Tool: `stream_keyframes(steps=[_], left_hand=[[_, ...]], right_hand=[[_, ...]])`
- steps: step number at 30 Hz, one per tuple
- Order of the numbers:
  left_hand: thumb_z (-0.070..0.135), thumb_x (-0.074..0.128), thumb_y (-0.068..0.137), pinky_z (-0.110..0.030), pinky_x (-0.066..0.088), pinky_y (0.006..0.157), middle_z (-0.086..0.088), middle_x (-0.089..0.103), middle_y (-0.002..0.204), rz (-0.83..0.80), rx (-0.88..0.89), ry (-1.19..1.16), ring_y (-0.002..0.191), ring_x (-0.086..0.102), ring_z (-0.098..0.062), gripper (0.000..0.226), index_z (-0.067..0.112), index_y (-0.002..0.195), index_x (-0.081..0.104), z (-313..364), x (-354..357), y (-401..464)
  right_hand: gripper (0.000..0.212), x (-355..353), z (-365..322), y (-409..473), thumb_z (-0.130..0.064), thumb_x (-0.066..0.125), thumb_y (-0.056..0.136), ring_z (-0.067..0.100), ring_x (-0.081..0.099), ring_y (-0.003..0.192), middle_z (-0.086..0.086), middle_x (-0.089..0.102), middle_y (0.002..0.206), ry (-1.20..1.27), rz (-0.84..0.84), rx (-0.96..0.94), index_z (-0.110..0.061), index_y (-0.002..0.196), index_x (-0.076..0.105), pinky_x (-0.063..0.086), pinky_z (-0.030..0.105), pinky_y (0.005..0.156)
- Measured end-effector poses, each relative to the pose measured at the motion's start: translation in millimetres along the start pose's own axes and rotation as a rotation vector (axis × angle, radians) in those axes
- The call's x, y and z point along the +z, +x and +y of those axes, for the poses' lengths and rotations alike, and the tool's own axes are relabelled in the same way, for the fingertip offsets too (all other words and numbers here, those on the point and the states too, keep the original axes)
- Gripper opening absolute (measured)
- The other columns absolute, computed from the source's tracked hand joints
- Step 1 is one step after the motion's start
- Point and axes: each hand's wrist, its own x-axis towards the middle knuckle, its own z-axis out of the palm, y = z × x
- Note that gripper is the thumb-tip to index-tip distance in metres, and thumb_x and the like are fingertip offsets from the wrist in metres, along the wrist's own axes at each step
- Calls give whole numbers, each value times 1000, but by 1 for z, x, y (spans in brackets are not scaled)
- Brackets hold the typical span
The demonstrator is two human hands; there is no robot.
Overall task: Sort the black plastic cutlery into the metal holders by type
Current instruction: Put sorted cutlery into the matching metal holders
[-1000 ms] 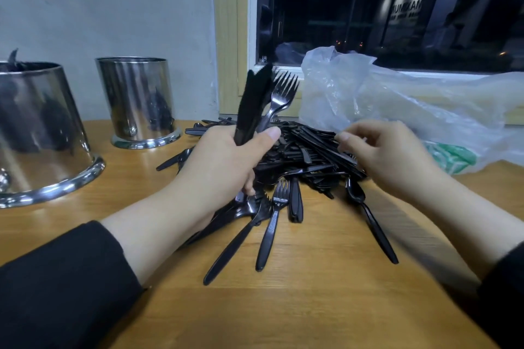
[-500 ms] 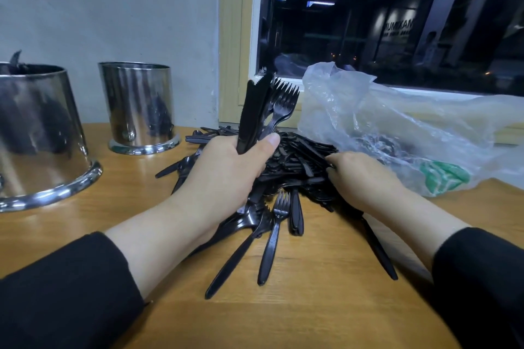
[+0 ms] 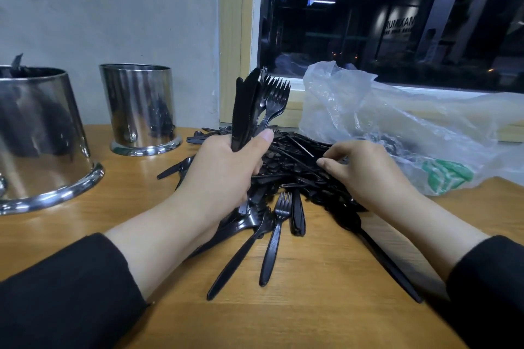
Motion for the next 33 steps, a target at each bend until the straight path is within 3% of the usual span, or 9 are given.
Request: stream_keyframes(steps=[3,10,15,20,23,28,31,33], left_hand=[[50,61,98,-28,32,45,-12,44,71,7,-17,-18,48,33,-17,51,14,64,48,-3,-1,1],[49,61,98,-27,34,44,-11,41,68,14,-18,-43,48,34,-17,48,12,69,54,-4,-2,1],[47,60,99,-25,34,43,-7,39,58,40,-42,-61,45,35,-15,46,11,71,58,-4,-1,1],[43,58,101,-28,34,44,6,49,53,124,-15,-74,42,39,-11,47,11,68,65,-1,-1,3],[42,58,101,-29,36,48,8,51,52,194,43,29,42,42,-8,44,18,67,71,2,-4,5],[44,57,101,-34,45,50,-3,60,58,283,152,219,47,51,-12,38,23,75,74,10,-14,9],[47,54,101,-40,45,55,-18,65,67,302,208,357,58,56,-31,48,9,79,74,8,-21,13],[50,53,100,-32,33,44,-14,54,56,246,203,483,46,42,-24,56,-1,84,72,4,-21,14]], right_hand=[[17,-2,-2,-1,-41,70,92,10,63,72,-2,70,75,73,7,40,-25,86,73,44,18,63],[26,-1,-4,-3,-31,62,99,3,50,43,-4,67,58,338,25,86,-15,78,68,35,13,43],[19,-4,-9,-5,-26,59,101,17,56,46,0,64,61,583,31,92,-14,87,62,41,29,44],[19,-4,-14,-7,-24,62,99,20,46,46,2,59,63,703,22,69,-14,83,60,33,25,43],[17,-6,-18,-9,-21,66,96,19,44,48,5,57,61,776,-20,48,-12,83,62,33,23,42],[14,-8,-23,-14,-17,67,95,17,45,46,5,54,56,707,-143,-70,-11,84,60,33,22,43],[12,-11,-28,-18,-14,64,96,16,47,47,9,60,59,754,-187,-110,-8,86,60,34,21,42],[11,-12,-32,-20,-15,64,96,17,51,50,10,66,64,799,-175,-123,-9,87,61,36,20,43]])
